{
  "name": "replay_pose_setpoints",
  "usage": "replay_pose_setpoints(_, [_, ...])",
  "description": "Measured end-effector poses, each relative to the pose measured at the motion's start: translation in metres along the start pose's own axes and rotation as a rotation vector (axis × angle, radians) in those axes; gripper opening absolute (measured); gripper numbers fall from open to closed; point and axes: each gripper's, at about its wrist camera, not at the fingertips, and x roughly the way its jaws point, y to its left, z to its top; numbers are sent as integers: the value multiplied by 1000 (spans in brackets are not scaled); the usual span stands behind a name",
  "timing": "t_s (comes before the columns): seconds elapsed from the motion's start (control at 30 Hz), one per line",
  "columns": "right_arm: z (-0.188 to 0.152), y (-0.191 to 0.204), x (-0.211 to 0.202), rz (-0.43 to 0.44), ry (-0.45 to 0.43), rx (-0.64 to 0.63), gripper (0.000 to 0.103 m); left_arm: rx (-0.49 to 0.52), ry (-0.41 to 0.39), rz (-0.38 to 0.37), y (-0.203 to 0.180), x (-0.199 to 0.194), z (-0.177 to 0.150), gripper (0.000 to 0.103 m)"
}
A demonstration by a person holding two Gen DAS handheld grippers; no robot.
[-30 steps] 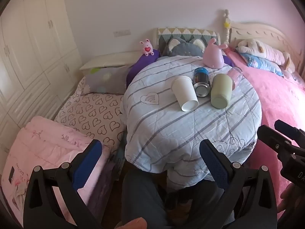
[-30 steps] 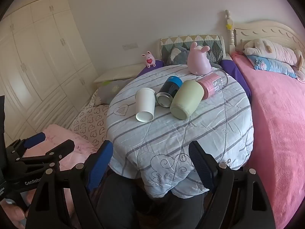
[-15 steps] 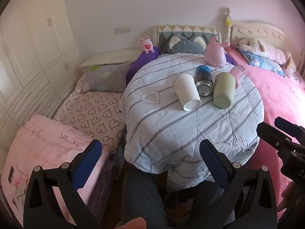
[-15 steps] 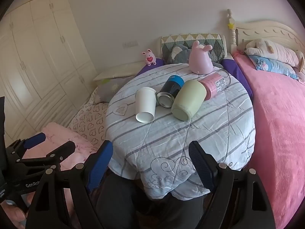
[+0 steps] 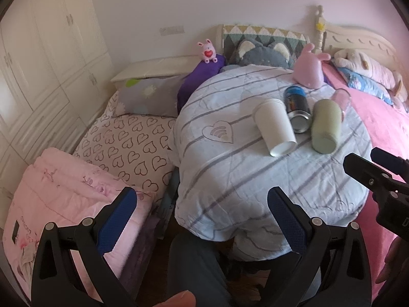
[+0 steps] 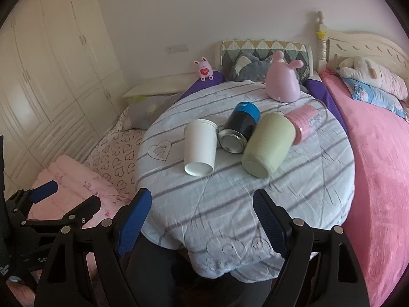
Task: Flip cup upright
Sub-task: 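Move the left tool to the upside-down white paper cup and grasp it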
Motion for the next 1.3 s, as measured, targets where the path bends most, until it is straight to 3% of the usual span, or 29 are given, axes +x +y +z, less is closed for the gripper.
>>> replay_pose_setpoints(0.3, [24, 15, 57, -24, 72, -16, 83, -20, 42, 6, 17, 39, 21, 103])
replay_pose_setpoints(0.43, [29, 15, 69, -35, 80, -7, 83, -28, 76, -26, 14, 61, 31, 103])
replay_pose_setpoints(0.57, [36, 3, 67, -81, 65, 16, 83, -14, 111, -103, -7, 85, 44, 103])
replay_pose_setpoints(0.77, [46, -28, 67, -123, 51, 80, 83, -3, 167, -158, -46, 120, 65, 103])
replay_pose_setpoints(1.0, [55, -62, 77, -113, 50, 114, 83, -24, 236, -242, -84, 151, 82, 103])
replay_pose_setpoints(1.3, [62, -96, 98, -73, 72, 150, 83, -57, 284, -227, -106, 180, 94, 103])
